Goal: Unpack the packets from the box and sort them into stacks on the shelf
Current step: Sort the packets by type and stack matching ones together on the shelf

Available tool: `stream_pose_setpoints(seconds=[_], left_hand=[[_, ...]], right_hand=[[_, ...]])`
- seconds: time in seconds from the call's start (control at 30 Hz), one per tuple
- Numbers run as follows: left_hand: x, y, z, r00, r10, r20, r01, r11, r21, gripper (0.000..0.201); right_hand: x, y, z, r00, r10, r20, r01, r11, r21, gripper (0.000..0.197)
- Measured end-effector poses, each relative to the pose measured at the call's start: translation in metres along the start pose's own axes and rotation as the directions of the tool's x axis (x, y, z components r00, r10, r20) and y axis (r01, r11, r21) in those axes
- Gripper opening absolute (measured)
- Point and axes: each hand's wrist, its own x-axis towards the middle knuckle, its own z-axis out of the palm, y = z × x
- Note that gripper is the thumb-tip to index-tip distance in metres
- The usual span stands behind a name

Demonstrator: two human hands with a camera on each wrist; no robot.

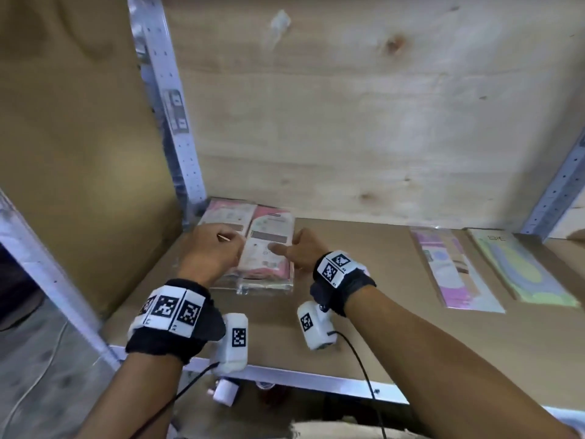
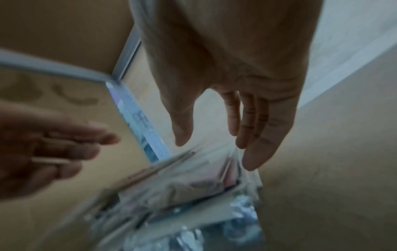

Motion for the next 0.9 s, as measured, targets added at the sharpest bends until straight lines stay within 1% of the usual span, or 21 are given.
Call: stream_pose_setpoints(seconds=[0.07,0.1,0.13,0.2,0.27,0.33,0.43,0.5,0.57,0.6,0.7,0.77,0.83,0.9], left_hand=[[-0.003,-0.002,-0.003,1.000,-0.011,0.008,0.011,1.000,0.015,0.013],[-0.004,-0.003,-0.003,1.000,-0.017,0.012,0.017,1.000,0.015,0.012],[-0.005,-0.003,-0.003,1.000,-0.023,0.016,0.023,1.000,0.011,0.012],[-0.007,-0.003,-0.003,0.999,-0.027,0.028,0.027,0.999,0.018,0.012],[-0.009,-0.002,-0.001,0.998,-0.013,0.056,0.011,0.999,0.041,0.013],[-0.010,-0.001,0.004,0.998,-0.017,0.066,0.015,0.999,0.029,0.013],[-0.013,0.003,0.016,0.995,-0.061,0.083,0.066,0.996,-0.057,0.010],[-0.015,0.007,0.027,0.989,-0.062,0.136,0.076,0.992,-0.096,0.007],[-0.018,0.012,0.040,0.975,-0.064,0.211,0.099,0.983,-0.157,0.018],[-0.021,0.016,0.047,0.964,-0.074,0.255,0.127,0.972,-0.197,0.026],[-0.033,0.033,0.070,0.908,-0.111,0.404,0.259,0.906,-0.333,0.050],[-0.040,0.045,0.085,0.872,-0.116,0.475,0.320,0.870,-0.374,0.057],[-0.044,0.054,0.098,0.841,-0.125,0.526,0.375,0.837,-0.400,0.064],[-0.048,0.062,0.110,0.823,-0.134,0.553,0.425,0.790,-0.442,0.078]], right_hand=[[0.009,0.001,0.011,1.000,-0.021,0.022,0.022,0.996,-0.083,0.060],[0.011,0.003,0.013,1.000,-0.014,0.011,0.015,0.994,-0.109,0.062],[0.011,0.005,0.013,1.000,0.005,0.000,-0.005,0.993,-0.122,0.059],[0.009,0.008,0.010,0.996,0.086,-0.007,-0.086,0.992,-0.093,0.050],[0.005,0.011,0.002,0.988,0.157,0.008,-0.156,0.985,-0.077,0.037],[-0.002,0.012,-0.010,0.984,0.177,0.027,-0.171,0.976,-0.137,0.024],[-0.018,0.013,-0.032,0.984,0.173,0.036,-0.161,0.960,-0.231,0.023],[-0.031,0.017,-0.048,0.983,0.176,0.048,-0.158,0.954,-0.256,0.022],[-0.046,0.023,-0.063,0.988,0.144,0.054,-0.128,0.965,-0.227,0.017],[-0.054,0.026,-0.071,0.992,0.114,0.050,-0.103,0.978,-0.180,0.020],[-0.082,0.034,-0.093,0.997,0.071,0.044,-0.073,0.997,0.033,0.023],[-0.099,0.041,-0.107,1.000,0.015,0.027,-0.018,0.991,0.130,0.021],[-0.114,0.048,-0.120,0.998,-0.058,-0.022,0.059,0.995,0.083,0.018],[-0.125,0.057,-0.133,0.985,-0.143,-0.098,0.141,0.990,-0.021,0.017]])
